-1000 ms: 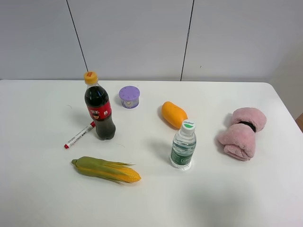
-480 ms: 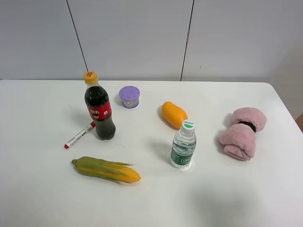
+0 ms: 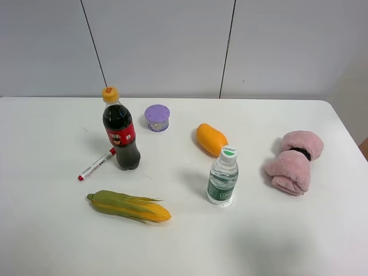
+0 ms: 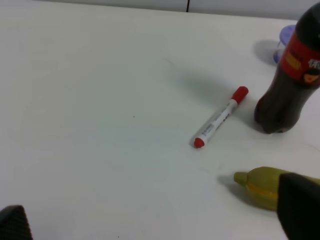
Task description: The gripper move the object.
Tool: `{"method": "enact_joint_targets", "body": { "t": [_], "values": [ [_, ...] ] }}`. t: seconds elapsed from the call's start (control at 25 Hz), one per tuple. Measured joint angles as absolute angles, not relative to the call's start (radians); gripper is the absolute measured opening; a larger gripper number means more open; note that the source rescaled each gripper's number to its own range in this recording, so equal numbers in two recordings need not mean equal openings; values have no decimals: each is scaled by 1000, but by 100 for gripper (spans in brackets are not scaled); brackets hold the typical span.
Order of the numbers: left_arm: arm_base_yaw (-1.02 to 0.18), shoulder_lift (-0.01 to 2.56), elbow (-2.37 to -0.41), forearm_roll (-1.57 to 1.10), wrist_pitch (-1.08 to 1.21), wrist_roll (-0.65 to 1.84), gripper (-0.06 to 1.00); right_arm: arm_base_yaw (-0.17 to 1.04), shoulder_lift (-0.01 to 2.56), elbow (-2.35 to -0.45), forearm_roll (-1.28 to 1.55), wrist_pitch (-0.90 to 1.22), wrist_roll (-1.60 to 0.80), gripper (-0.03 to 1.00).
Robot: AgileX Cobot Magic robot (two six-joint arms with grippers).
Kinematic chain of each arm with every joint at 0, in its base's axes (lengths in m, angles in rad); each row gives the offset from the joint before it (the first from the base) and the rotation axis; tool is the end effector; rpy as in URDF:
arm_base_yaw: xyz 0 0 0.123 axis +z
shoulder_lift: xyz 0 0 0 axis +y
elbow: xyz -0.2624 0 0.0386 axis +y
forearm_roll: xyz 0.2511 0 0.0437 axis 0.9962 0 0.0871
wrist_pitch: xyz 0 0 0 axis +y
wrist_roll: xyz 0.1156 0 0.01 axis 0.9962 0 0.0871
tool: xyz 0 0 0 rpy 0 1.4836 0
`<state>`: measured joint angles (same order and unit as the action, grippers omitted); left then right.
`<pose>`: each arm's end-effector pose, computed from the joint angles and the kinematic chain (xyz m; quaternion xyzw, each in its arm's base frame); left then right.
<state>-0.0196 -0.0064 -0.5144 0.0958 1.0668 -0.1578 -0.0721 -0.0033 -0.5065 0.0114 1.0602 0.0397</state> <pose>0.0373 0.0090 0.2717 -0.0611 0.8462 0.0009 0.5293 0.0391 -0.0017 0.2695 0.0473 0.8492 -0.0028 0.5259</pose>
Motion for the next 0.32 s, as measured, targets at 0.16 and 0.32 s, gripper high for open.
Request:
{"method": "enact_joint_targets", "body": {
  "t": [0.16,0.32],
  "values": [
    [-20,-6,-514,96,1067,-158,100,-72,-3,-506,11,1060,40,99],
    [-20,-6,-514,96,1067,-158,100,-72,-3,-506,11,1060,40,99]
  ]
}}
